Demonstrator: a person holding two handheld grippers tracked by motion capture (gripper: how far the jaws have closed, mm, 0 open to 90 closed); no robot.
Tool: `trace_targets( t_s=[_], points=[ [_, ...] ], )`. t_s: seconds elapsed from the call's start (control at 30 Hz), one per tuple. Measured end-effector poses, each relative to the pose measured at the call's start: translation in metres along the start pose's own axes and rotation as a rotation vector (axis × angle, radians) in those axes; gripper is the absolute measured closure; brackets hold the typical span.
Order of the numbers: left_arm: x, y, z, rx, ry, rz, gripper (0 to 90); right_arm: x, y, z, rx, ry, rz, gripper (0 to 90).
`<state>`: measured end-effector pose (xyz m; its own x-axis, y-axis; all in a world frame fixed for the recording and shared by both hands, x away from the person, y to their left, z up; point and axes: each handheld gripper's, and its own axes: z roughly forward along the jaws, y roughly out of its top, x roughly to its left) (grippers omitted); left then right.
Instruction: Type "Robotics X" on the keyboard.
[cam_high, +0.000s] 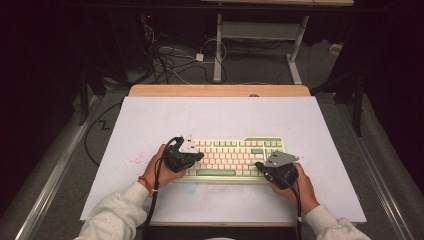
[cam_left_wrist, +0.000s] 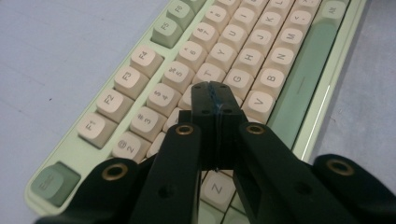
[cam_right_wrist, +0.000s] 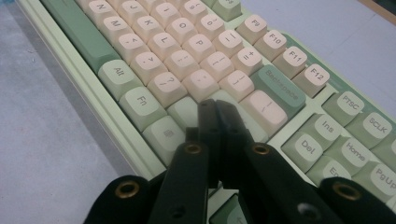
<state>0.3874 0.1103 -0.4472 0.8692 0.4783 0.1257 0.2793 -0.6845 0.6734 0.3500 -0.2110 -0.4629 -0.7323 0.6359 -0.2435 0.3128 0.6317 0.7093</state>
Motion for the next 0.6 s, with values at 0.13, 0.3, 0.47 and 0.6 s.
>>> trace_targets(
  t_s=[0.13,0.3,0.47,0.6],
  points=[
    [0.001,0.005,0.006,0.011,-0.007,0.001,88.1,0.0,0.0,0.0,0.001,-0.001,-0.002,90.0],
    [0.002,0.009,0.012,0.022,-0.007,0.003,88.1,0.0,0.0,0.0,0.002,-0.003,-0.005,90.0],
    [0.005,0.011,0.016,0.024,-0.001,-0.007,88.1,0.0,0.0,0.0,0.002,-0.002,-0.004,90.0],
    [0.006,0.012,0.018,0.03,-0.002,-0.007,88.2,0.0,0.0,0.0,0.003,-0.001,-0.001,90.0]
  ],
)
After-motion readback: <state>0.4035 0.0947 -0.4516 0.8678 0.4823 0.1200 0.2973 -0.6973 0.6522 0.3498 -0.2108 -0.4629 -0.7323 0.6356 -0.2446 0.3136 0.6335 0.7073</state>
